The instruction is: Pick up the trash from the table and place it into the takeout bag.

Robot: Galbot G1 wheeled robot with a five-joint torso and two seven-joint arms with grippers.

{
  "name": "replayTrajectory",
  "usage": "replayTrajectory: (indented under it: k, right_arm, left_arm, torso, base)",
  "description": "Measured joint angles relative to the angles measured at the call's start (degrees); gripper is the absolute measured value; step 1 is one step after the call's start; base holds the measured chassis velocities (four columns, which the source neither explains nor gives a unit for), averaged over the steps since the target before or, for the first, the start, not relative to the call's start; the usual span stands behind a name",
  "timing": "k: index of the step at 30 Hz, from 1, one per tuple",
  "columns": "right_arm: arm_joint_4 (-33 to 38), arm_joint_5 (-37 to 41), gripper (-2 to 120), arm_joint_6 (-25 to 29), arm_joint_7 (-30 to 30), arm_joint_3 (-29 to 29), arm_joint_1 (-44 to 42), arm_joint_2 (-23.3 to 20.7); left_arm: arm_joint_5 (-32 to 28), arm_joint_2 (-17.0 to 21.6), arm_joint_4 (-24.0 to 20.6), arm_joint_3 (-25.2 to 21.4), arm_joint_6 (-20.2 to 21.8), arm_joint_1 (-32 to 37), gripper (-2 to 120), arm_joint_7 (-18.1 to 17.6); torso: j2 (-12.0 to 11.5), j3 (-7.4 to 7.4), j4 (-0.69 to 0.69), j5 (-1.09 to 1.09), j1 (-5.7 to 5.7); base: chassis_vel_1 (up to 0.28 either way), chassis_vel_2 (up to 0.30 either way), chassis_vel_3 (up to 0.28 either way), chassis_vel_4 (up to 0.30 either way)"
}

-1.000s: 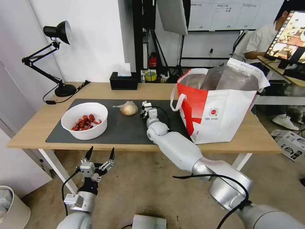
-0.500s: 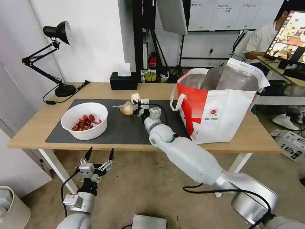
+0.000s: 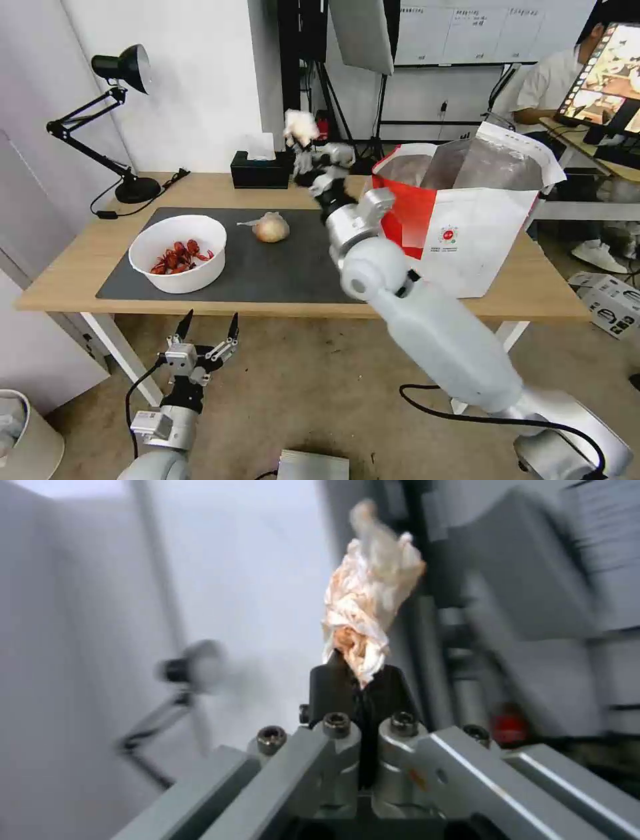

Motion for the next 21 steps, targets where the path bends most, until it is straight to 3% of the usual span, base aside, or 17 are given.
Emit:
replayTrajectory:
  k: [13,21]
  right_arm:
    - [-1.04,-1.85,0,-13.57,17.92,14.29,-0.74,-2.74]
    - [-3.21,2.36,0,-19.63,23.64,16.67,-0.57,-3.3]
  left_arm:
    - [1.26,-0.51,0.29,0.81,0.05,0.4,100,0.09]
    - [1.59,-0.83,0.38,1.14,0.04,0.51,100,0.17]
  torso:
    - [-0.01,0.0,0.0,0.01,0.0]
    - [-0.01,0.0,0.0,0.0,0.0]
  base:
    - [0.0,0.0,0.0,0.0]
    - [0.0,0.0,0.0,0.0]
